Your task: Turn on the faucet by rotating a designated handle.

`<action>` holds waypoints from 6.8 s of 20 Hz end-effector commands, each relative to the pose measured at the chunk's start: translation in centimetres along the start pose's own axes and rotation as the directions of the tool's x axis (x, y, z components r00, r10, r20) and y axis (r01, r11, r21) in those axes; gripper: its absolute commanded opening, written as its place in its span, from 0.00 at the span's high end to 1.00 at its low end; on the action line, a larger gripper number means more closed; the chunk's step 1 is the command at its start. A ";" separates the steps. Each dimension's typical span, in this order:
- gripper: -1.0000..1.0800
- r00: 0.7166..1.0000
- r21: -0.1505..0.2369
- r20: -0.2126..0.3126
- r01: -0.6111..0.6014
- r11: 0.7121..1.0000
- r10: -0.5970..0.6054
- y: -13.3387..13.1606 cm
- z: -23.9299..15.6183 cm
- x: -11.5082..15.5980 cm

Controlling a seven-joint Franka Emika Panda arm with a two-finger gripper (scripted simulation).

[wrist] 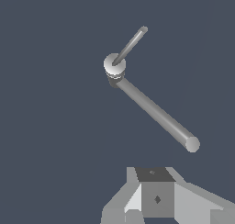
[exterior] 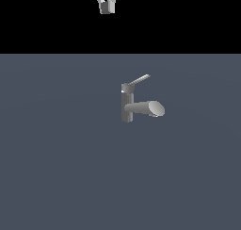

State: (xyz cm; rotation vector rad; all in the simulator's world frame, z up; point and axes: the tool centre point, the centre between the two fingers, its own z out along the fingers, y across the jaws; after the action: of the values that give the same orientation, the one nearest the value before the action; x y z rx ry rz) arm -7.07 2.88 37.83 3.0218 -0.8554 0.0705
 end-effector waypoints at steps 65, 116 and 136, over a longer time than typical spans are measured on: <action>1.00 0.688 -0.040 0.021 -0.724 0.688 0.725 3.8 20.5 20.5; 1.00 0.659 -0.014 0.006 -0.752 0.659 0.752 3.4 18.7 9.1; 1.00 0.637 -0.025 0.000 -0.771 0.637 0.771 -2.4 18.9 9.6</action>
State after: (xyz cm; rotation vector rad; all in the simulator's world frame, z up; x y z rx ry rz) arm 2.69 -0.75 19.49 2.3627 -2.0658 0.0354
